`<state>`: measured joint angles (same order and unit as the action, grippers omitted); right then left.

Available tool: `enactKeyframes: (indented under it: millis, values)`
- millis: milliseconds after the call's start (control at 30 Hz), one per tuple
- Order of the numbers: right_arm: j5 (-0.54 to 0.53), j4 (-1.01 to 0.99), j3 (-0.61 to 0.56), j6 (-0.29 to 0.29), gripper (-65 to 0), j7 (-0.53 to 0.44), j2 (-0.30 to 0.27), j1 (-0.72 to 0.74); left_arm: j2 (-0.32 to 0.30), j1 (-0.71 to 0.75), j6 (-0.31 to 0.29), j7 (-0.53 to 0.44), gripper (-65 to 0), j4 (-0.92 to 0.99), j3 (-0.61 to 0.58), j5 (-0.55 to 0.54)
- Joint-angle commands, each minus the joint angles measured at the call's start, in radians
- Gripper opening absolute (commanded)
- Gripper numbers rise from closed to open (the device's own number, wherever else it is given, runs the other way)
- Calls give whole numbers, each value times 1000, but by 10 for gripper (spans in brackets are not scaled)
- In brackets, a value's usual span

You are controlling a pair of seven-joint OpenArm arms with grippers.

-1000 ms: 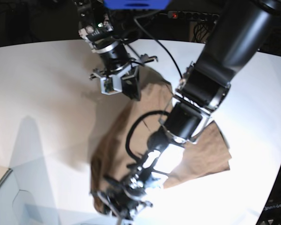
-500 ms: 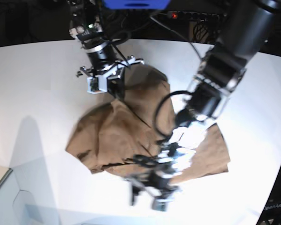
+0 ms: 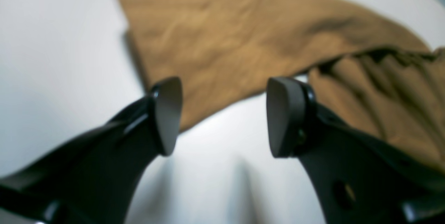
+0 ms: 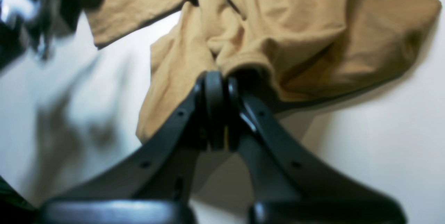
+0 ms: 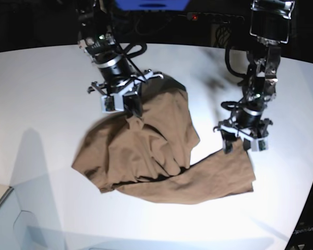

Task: Layout the t-shirt on the table in an organized manner, then fold the t-shirt properly
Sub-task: 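Grasp the t-shirt edges with both grippers, one at each end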

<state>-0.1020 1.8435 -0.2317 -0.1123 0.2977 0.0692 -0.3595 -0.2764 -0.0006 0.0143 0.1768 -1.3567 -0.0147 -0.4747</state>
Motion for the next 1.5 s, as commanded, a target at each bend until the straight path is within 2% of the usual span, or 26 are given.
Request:
enactKeyframes:
  millis: [0,100,267,567,933,1033,1200,1300,1367,1467]
  values:
    - [-5,18,-2,-10,-650,-25,4,10,-5,-3,-1,-33,-280,-37,29,0]
    - [-5,18,-1,-10,-650,-19,2,10,-2,34,-1,-33,-280,-45,84,0]
    - [-5,18,-2,-10,-650,-19,2,10,-2,29,-4,-33,-280,55,92,0]
    - [-5,18,-1,-10,-650,-19,1,3,33,-62,-9,-33,-280,184,89,0]
    - [-5,18,-2,-10,-650,-18,-16,0,58,-129,-10,-33,-283,299,9,0]
    - [-5,18,-1,-10,-650,-18,-19,0,58,-146,-10,-33,-366,322,-18,-3]
    - [-5,18,-1,-10,-650,-18,-19,1,59,-154,-6,-33,-650,310,-15,-5]
    - [-5,18,-1,-10,-650,-18,-19,3,55,-157,-4,-35,-632,267,-14,-8]
    - [-5,18,-1,-10,-650,-18,-19,3,50,-154,-3,-35,-650,194,-12,-8]
    - [-5,18,-1,-10,-650,-18,-19,1,52,-163,-3,-33,-648,75,45,-2]
